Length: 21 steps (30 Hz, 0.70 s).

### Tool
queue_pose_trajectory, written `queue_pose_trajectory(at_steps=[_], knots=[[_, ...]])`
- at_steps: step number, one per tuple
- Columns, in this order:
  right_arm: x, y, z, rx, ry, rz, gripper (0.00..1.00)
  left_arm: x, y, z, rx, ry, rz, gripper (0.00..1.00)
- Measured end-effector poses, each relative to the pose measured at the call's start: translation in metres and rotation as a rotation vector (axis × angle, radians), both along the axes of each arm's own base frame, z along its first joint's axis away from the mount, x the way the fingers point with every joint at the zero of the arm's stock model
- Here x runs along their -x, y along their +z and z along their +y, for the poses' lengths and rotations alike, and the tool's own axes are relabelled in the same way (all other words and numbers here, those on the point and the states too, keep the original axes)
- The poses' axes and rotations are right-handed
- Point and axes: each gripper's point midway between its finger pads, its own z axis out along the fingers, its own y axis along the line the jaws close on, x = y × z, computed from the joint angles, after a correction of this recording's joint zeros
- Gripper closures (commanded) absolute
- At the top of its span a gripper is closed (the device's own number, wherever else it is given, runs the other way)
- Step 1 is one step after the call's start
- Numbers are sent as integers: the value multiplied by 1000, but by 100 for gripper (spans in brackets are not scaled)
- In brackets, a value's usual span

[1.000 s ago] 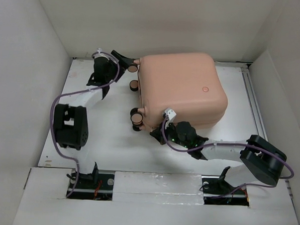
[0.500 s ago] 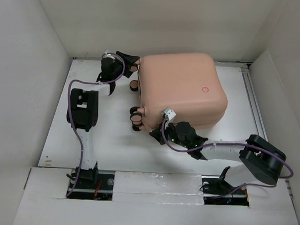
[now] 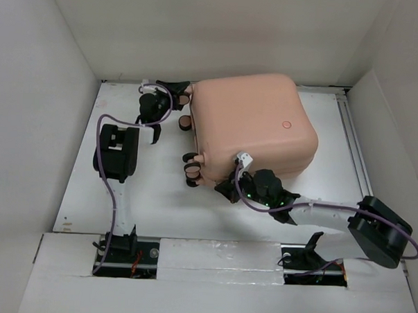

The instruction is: Pack the luggage

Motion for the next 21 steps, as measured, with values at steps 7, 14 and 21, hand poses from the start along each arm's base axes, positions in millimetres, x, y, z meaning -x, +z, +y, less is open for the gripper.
queue_pose_trajectory(at_steps=[7, 14, 21], knots=[[1, 4, -43, -29, 115, 47, 100, 64, 0, 57, -62, 185, 17, 100], [-36, 5, -85, -30, -10, 255, 100, 178, -11, 127, -125, 474, 18, 100], [-34, -10, -82, -29, -208, 164, 100, 232, -12, 126, -235, 516, 13, 100]])
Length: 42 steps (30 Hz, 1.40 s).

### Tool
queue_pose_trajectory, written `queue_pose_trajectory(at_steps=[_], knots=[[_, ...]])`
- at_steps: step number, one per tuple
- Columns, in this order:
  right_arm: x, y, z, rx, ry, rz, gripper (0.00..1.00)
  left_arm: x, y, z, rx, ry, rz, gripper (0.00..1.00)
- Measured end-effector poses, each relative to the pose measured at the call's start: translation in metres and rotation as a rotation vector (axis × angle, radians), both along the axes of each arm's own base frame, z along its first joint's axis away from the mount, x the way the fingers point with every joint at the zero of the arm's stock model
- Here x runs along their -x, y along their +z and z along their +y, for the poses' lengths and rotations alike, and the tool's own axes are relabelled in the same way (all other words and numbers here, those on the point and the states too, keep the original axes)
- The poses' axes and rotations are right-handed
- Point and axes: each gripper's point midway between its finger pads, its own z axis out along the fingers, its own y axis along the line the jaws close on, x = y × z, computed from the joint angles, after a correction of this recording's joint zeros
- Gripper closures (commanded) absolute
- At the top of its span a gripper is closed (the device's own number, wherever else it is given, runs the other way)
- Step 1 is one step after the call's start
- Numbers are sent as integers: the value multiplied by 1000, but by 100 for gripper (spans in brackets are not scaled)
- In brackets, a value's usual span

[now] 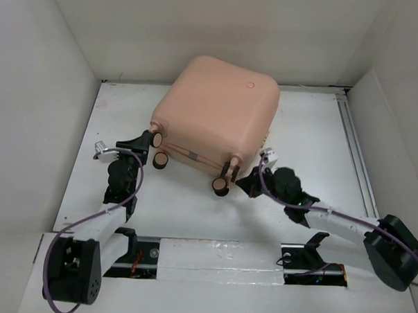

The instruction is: Pack the luggage

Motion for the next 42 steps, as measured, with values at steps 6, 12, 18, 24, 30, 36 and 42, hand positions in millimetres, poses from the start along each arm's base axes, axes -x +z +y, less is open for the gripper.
queue_pose_trajectory(at_steps=[6, 12, 18, 24, 30, 36, 42], knots=[[39, -1, 63, 99, -51, -139, 100, 11, -1, 0, -56, 6, 28, 100], [33, 9, 93, 194, -37, -187, 100, 7, 9, -2, -65, -4, 23, 100], [7, 32, 56, 137, 1, -111, 100, 22, 44, -84, -100, -344, -70, 100], [-28, 86, -22, 3, -160, -167, 100, 29, 67, -103, -154, -398, -131, 52], [9, 64, -27, -82, -116, -167, 100, 24, 57, -61, -195, -185, -45, 1], [42, 5, -13, 6, -32, -25, 88, -6, 35, -26, -234, -61, 95, 1], [29, 9, -7, 9, -47, -45, 64, -28, 22, -27, -282, -67, 173, 1]])
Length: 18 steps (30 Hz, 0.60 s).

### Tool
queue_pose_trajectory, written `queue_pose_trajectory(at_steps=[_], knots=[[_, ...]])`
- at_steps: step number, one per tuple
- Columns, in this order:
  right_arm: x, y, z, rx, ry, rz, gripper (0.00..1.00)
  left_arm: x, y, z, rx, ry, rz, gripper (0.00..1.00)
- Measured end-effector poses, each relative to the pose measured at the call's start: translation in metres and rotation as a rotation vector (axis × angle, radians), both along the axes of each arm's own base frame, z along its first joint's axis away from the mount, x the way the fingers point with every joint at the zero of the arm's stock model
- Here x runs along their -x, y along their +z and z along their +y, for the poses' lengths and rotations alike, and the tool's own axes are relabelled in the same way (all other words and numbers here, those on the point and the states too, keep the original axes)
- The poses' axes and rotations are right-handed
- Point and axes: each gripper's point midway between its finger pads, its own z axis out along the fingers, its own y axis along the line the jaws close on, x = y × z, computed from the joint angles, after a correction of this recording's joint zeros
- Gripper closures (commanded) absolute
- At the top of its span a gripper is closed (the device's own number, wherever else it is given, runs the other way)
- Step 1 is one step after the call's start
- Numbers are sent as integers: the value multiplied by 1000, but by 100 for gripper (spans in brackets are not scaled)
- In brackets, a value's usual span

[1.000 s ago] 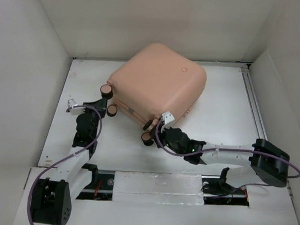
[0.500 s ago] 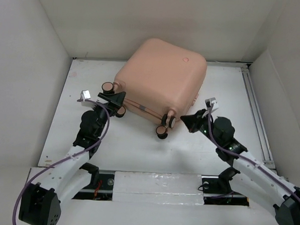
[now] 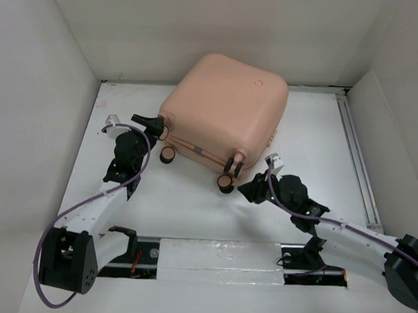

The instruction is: Pack the luggage

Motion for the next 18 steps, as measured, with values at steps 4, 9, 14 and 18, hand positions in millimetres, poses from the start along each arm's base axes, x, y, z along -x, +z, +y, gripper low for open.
queue_pose_trajectory(at_steps=[4, 9, 14, 18], knots=[[-8, 10, 7, -23, 0, -26, 62, -13, -11, -2, -24, -40, 36, 1], [-13, 18, 12, -38, 1, -48, 59, -33, -4, -2, -59, -64, 24, 30], [-16, 21, 11, -46, -5, -61, 56, -38, -5, 8, -102, -47, 8, 83], [-21, 21, 7, -43, -16, -58, 55, -38, -5, 5, -116, -61, 0, 100]])
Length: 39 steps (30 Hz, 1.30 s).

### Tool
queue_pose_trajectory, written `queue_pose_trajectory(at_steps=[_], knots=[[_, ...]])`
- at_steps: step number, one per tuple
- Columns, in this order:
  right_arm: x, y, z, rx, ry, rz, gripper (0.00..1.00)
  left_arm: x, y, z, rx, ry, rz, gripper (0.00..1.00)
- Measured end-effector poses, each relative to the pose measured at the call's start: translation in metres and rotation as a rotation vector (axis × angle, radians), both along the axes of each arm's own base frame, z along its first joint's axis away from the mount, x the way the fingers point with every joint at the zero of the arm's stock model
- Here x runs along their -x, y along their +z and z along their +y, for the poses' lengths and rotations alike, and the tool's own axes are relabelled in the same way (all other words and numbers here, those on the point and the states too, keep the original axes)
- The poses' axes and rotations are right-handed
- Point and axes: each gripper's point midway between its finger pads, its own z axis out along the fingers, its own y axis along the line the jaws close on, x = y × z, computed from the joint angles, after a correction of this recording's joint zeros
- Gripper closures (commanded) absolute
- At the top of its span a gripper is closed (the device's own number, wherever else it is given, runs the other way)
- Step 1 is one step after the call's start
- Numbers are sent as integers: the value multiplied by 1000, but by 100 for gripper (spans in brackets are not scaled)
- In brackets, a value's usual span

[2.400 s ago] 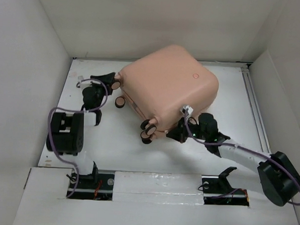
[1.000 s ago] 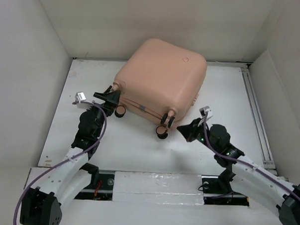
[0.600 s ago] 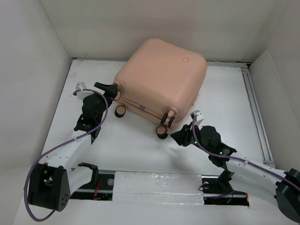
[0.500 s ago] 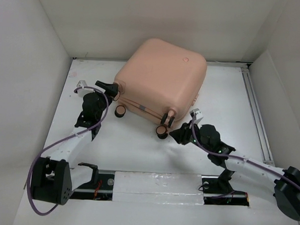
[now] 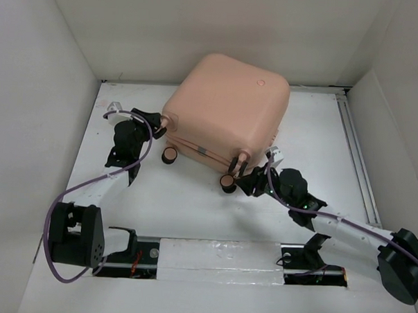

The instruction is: Pack the luggage

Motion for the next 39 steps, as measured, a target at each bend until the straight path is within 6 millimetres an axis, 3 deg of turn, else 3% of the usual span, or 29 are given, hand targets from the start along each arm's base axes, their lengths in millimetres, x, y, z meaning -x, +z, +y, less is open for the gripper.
queue_pose_trajectory(at_steps=[6, 8, 14, 18, 23, 25, 30, 35, 39], knots=[[-21, 4, -18, 17, -55, 20, 54, 1, -1, -19, 43, -66, -42, 100], [-37, 15, -32, 17, -106, 3, 53, 5, -1, -27, 61, -75, -63, 100], [-66, 13, -85, 67, -253, 71, 51, 23, -1, -62, 99, -136, -97, 100], [-68, 16, -107, 68, -329, 46, 51, 37, -2, -77, 122, -188, -104, 100], [-35, -3, -105, -5, -293, -14, 50, 58, -2, -90, 146, -268, -103, 100], [-30, -9, -102, -25, -277, -23, 50, 66, -3, -99, 161, -314, -98, 100], [-48, -1, -95, -36, -278, -49, 51, 74, -3, -111, 182, -378, -88, 100], [-58, -13, -100, 8, -321, -12, 53, 77, -2, -116, 186, -407, -88, 100], [-54, 3, -106, -23, -350, -62, 54, 80, -1, -116, 179, -413, -87, 100]])
